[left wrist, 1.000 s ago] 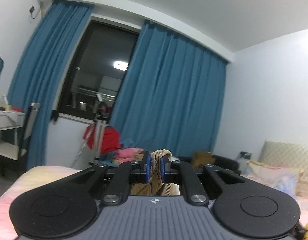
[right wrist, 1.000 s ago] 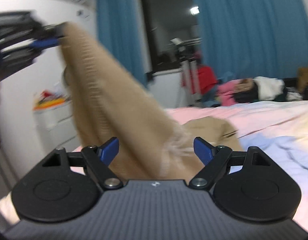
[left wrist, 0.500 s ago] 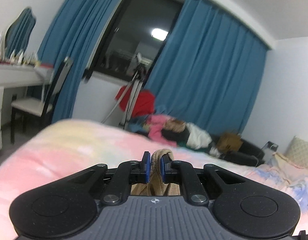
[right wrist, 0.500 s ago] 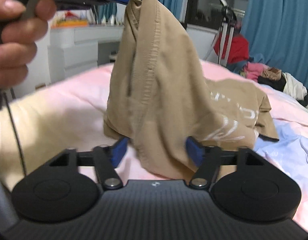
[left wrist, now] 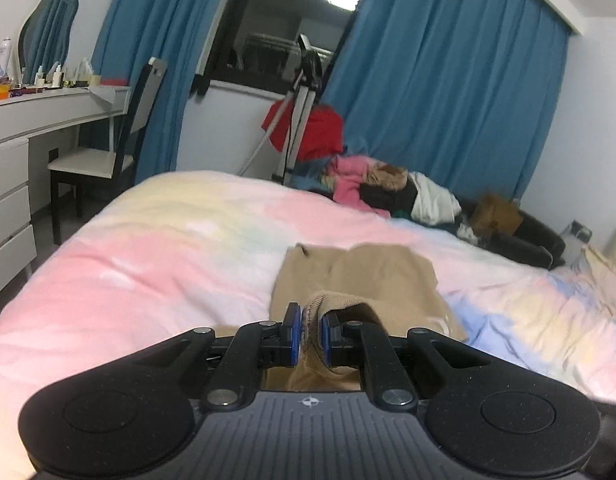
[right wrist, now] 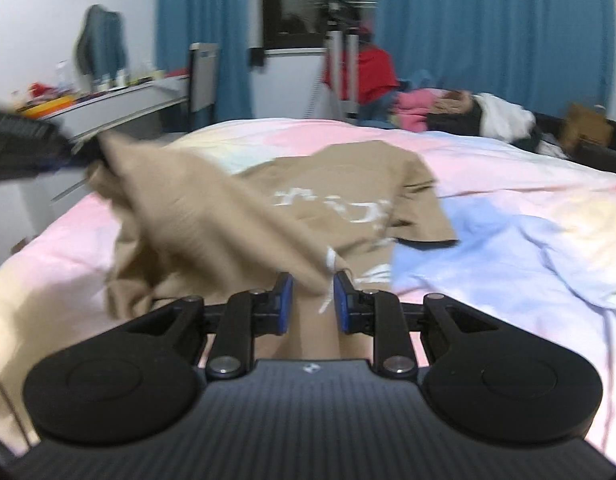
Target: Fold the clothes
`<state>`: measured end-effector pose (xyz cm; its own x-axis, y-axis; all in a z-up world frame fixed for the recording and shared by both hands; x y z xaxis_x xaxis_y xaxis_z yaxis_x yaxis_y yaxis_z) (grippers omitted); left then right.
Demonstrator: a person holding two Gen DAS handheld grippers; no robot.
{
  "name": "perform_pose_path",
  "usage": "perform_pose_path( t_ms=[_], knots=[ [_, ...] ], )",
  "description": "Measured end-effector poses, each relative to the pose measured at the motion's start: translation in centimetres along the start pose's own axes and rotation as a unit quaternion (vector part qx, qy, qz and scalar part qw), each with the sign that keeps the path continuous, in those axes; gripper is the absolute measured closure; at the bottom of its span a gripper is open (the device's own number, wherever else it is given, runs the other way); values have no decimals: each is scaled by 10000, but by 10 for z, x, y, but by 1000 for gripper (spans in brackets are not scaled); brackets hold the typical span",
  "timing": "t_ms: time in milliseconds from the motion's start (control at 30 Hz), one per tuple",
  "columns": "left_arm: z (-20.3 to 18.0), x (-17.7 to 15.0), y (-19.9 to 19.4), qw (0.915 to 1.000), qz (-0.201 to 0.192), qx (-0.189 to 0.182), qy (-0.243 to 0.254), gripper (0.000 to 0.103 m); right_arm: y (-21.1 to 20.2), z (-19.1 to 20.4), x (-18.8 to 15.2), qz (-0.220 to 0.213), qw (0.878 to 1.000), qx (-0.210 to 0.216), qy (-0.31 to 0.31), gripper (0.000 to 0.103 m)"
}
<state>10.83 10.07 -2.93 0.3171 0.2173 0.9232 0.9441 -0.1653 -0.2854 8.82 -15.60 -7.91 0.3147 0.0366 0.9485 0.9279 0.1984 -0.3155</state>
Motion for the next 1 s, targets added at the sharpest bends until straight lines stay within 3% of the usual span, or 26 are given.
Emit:
perform_pose_path(
  t_ms=[100,267,300,433,533,600,733,833,933,1000],
  knots=[
    [-6,-5,-5,10000,-28,-89,-25,91,-1,-15,8,-155,9991,-44,385,76],
    [-19,-3,-14,9993,-187,-268,-164,92,-14,9,15,-506,9954,668,466,74],
    [-21,-2,-16,9991,-225,-314,-200,92,-18,19,17,-604,9939,833,406,71],
    [-30,3,-23,9975,-414,-534,-216,92,-24,47,23,-1009,9864,1282,214,35],
    [-39,5,-30,9958,-613,-668,-141,92,-12,53,29,-1074,9888,1025,167,33],
    [-44,8,-38,9936,-871,-709,-73,93,4,47,27,-867,9938,641,265,33],
    [-48,15,-51,9894,-1210,-793,-150,94,27,16,9,-45,9952,116,975,33],
    [-50,16,-58,9868,-1358,-833,-275,94,24,8,5,296,9931,326,1084,22],
    [-58,17,-64,9845,-1488,-911,-182,95,13,8,7,553,9945,421,779,22],
    [-62,18,-69,9828,-1550,-992,-137,95,1,0,13,505,9953,303,770,22]
  ],
)
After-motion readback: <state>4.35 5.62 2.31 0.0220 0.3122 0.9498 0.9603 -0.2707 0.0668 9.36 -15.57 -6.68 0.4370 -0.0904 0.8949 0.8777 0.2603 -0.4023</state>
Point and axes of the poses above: each gripper's, at about its wrist camera, not at the fingertips, and y roughly the way its jaws point, z to its left, x to its top, the point moved 5 cm from there along y, roughly the way its jaws point, and after that the axes turned 10 degrees about -z, right-handed, at the moved point
